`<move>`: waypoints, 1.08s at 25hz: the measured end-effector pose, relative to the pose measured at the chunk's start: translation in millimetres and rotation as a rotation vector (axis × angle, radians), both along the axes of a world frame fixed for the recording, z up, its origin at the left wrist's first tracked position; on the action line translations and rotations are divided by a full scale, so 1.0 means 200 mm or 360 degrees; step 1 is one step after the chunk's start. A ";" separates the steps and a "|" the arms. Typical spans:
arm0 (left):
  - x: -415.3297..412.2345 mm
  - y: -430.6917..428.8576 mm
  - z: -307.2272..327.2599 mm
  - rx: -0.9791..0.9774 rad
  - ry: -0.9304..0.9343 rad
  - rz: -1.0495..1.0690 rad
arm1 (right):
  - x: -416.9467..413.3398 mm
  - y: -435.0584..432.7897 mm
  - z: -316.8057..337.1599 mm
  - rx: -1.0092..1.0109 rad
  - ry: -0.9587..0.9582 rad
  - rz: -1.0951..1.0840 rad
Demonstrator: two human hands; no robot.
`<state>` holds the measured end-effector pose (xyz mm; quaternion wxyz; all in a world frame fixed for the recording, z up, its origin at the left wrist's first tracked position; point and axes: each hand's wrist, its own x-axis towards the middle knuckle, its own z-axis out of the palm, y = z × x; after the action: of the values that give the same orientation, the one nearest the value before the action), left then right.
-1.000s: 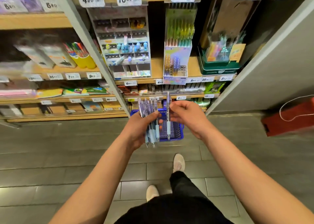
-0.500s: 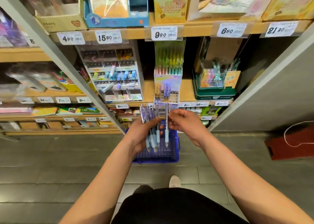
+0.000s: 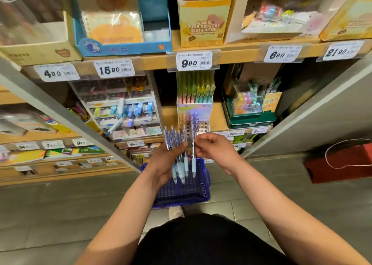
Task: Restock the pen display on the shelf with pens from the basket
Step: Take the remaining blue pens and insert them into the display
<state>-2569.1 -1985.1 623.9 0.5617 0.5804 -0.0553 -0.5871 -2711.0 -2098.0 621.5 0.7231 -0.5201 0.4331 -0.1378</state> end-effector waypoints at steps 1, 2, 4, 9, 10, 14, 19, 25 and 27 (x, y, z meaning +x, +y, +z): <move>0.03 -0.02 -0.01 0.0014 0.0026 -0.0018 | 0.02 0.00 -0.01 0.0002 0.0005 -0.0019; 0.06 -0.04 -0.03 0.0033 0.0048 -0.0030 | 0.03 0.00 -0.02 0.0007 0.0007 -0.0046; 0.10 -0.08 -0.05 0.0070 0.0088 -0.0062 | 0.04 -0.02 -0.04 0.0022 0.0001 -0.0114; 0.13 -0.19 -0.09 0.0139 0.0094 -0.0143 | 0.03 -0.11 -0.10 0.0018 0.0043 -0.0269; 0.14 -0.21 -0.10 0.0153 0.0085 -0.0131 | 0.01 -0.15 -0.11 -0.0012 0.0060 -0.0312; 0.16 -0.31 -0.12 0.0185 0.0103 -0.0056 | -0.05 -0.36 -0.17 -0.0246 0.0274 -0.0475; 0.17 -0.38 -0.13 0.0224 0.0098 0.0033 | 0.00 -0.51 -0.28 -0.0920 0.0624 -0.0423; 0.18 -0.41 -0.15 0.0180 0.0159 0.0085 | 0.08 -0.60 -0.41 -0.1142 0.0664 -0.0200; 0.18 -0.42 -0.15 0.0198 0.0146 0.0111 | 0.09 -0.62 -0.44 -0.1152 0.0687 -0.0149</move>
<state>-2532.8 -2069.1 593.4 0.5466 0.5882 0.0272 -0.5954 -2692.0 -2222.9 532.5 0.3794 -0.7372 0.5215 -0.2016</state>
